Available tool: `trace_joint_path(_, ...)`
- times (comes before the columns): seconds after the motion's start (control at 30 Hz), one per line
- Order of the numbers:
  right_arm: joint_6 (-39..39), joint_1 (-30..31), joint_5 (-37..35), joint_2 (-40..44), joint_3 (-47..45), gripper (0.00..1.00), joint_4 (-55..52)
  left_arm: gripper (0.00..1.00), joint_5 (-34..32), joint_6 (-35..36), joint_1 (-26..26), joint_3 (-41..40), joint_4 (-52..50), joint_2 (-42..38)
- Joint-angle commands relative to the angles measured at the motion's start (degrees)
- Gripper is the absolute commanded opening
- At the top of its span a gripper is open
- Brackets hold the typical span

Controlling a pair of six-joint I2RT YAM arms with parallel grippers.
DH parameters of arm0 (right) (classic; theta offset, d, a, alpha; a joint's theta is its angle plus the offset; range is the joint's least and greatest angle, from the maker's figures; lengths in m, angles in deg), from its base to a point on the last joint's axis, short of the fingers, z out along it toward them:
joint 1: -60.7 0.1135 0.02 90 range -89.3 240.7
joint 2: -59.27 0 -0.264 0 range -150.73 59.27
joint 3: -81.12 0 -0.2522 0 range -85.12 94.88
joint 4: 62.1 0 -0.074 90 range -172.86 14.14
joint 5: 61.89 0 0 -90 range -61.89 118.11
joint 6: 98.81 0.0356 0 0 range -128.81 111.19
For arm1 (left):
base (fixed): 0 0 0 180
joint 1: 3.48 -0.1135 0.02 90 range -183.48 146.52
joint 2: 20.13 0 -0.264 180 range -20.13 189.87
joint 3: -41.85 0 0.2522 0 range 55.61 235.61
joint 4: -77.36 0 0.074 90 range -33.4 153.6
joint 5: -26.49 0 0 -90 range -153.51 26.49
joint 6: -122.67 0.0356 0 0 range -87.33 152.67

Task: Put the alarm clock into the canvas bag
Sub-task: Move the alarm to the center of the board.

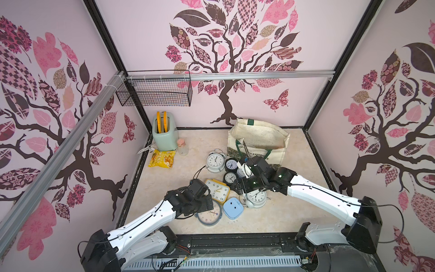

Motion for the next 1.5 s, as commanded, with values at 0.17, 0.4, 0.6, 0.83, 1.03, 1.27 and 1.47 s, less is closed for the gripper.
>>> trace_joint_path(0.17,4.4,0.6,6.5,-8.6,-2.6,0.84,6.4,0.98,-4.6,0.4,-6.7,2.1,0.7,-3.4)
trace_joint_path(0.4,6.3,0.6,10.5,-16.8,-1.2,0.82,11.3,0.98,-6.7,-0.5,-7.5,3.9,-2.3,-4.1)
trace_joint_path(0.6,7.6,0.6,11.9,-22.8,2.3,0.8,13.3,0.98,-7.3,-2.0,-9.9,4.8,-5.9,-6.9)
trace_joint_path(0.83,8.9,0.6,14.7,-30.7,9.9,0.8,15.5,0.98,-6.1,-1.7,-13.8,4.4,-7.1,-9.7)
trace_joint_path(1.03,10.2,0.0,19.6,-39.0,19.4,0.8,21.4,0.98,-5.7,-1.9,-14.0,4.4,-7.5,-9.3)
trace_joint_path(1.27,6.1,-3.8,18.8,-36.7,21.1,0.84,22.0,0.98,-4.5,-2.2,-14.3,4.6,-7.6,-10.5)
trace_joint_path(1.47,-0.8,-2.1,14.3,-22.5,12.5,0.8,11.6,0.98,-3.0,-1.6,-14.5,2.9,-6.4,-10.6)
